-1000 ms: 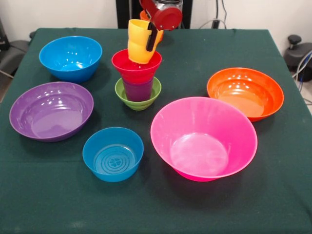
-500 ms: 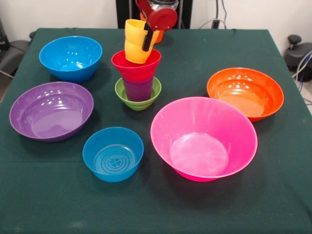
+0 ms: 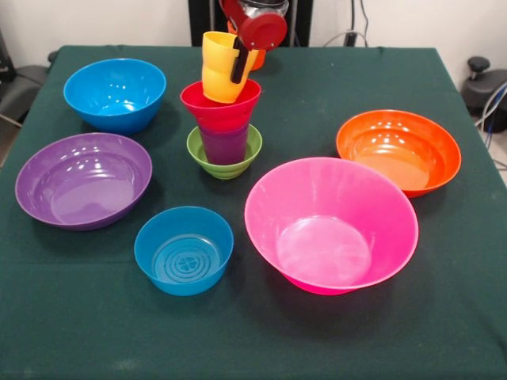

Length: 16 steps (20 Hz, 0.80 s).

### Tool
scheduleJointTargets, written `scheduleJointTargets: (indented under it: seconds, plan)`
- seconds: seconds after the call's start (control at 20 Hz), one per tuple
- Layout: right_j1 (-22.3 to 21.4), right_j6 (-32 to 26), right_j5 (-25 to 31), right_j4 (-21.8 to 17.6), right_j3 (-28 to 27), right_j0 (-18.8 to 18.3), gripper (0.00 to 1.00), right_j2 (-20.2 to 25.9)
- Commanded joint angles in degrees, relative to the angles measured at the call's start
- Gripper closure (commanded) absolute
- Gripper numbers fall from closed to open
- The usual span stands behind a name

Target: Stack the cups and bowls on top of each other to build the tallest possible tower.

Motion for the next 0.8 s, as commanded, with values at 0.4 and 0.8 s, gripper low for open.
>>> scheduleJointTargets:
  seconds: [0.4,0.8]
  plan:
    - [3.78,5.96,0.56,-0.18,0.02,-0.02,0.00,5.64]
    - [4.07,5.71,-4.21,-1.21,-0.19,0.47,0.00,5.23]
